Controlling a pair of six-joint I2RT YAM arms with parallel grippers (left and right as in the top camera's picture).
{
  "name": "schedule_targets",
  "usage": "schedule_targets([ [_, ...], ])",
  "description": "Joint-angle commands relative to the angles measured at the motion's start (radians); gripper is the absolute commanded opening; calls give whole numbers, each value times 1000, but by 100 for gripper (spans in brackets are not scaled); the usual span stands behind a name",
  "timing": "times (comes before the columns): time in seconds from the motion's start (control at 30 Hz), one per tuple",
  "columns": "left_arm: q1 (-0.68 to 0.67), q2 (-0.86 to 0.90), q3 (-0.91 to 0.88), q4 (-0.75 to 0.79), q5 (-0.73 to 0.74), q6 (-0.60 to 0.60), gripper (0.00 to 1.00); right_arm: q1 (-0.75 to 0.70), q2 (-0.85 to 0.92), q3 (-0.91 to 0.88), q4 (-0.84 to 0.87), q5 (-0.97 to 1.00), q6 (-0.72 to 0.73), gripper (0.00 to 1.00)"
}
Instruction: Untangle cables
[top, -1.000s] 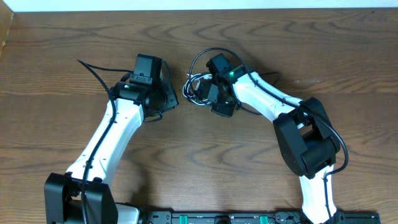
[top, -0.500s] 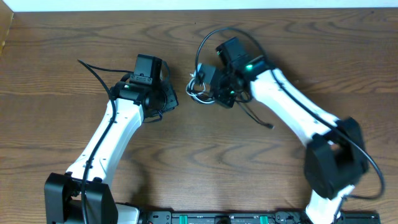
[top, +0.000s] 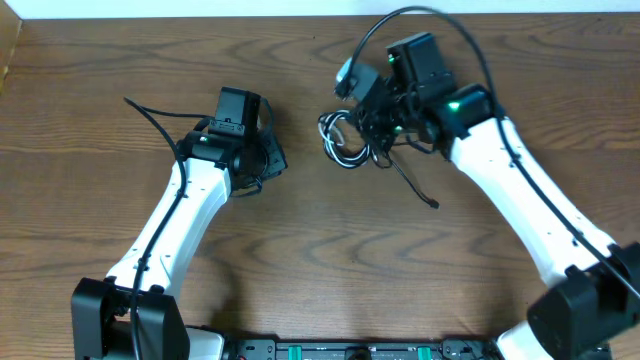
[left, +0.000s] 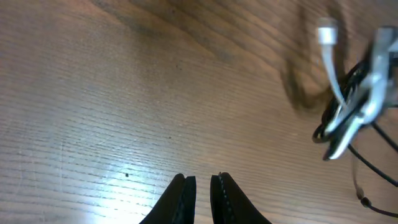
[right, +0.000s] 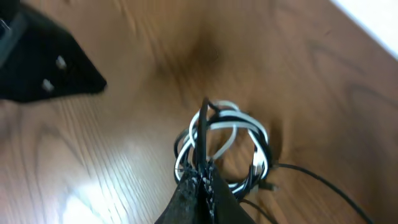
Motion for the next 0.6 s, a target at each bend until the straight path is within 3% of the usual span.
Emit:
schedule_targets([
  [0.0, 3, 6, -13, 10, 22, -24, 17, -32, -71, 7, 26, -103, 80, 1],
  [0.17, 3, 6, -13, 34, 111, -23, 17, -82, -111, 7, 66, -229, 169, 1],
  [0.27, 3, 6, -13, 72, 202, 3, 25, -113, -115, 7, 81, -280, 261, 1],
  [0.43, 3, 6, -13, 188, 487, 190, 44, -143, -114, 7, 81, -315, 335, 1],
  [0.57, 2, 6, -13, 224, 518, 233, 57, -143, -114, 7, 81, -327, 353, 1],
])
